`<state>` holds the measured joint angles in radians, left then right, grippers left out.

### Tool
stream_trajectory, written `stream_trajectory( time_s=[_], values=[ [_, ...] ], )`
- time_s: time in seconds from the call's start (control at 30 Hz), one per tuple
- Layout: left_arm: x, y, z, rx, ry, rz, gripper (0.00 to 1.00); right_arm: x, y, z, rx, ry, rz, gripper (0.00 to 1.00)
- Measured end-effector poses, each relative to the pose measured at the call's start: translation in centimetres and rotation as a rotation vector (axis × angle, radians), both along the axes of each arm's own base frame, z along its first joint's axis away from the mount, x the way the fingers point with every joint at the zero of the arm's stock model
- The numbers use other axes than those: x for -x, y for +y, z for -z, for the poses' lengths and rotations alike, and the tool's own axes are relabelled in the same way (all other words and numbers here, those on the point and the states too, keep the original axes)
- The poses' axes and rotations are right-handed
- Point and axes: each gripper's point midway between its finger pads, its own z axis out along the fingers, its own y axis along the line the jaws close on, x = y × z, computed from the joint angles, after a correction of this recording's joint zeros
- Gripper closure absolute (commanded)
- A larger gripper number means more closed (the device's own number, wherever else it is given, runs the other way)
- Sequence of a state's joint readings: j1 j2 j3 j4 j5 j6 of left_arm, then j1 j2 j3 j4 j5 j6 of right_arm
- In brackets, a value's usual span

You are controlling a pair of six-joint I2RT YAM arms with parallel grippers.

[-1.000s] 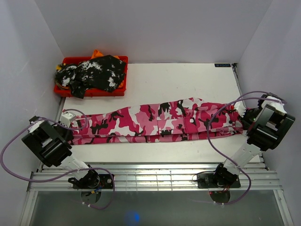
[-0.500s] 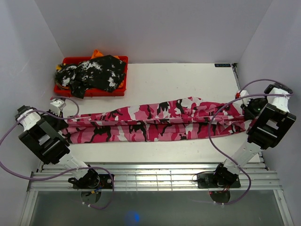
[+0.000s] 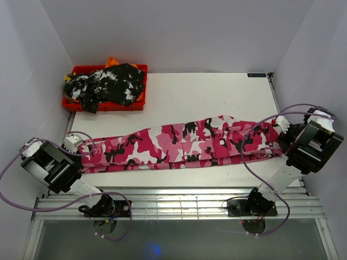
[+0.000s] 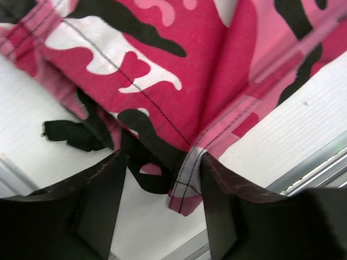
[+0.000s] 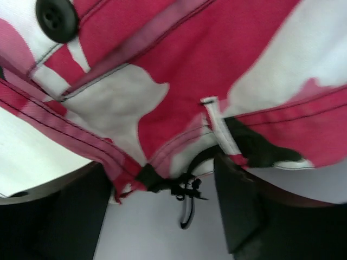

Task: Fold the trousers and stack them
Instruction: Fold the trousers

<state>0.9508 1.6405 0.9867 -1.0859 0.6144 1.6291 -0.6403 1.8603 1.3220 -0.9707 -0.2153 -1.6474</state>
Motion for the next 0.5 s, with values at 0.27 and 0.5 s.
stream_trajectory(
  time_s=[0.27, 0.5],
  values=[
    [-2.9, 3.1, -5.7, -0.089, -0.124, -0.023, 0.02, -5.1, 1.7, -7.5, 0.025, -0.160, -0.054, 0.27],
    [-5.3, 3.7, -11.2, -0.006, -0.169, -0.202, 0.02, -5.6, 18.1, -10.6, -0.097, -0.206, -0.318, 0.37]
  ],
)
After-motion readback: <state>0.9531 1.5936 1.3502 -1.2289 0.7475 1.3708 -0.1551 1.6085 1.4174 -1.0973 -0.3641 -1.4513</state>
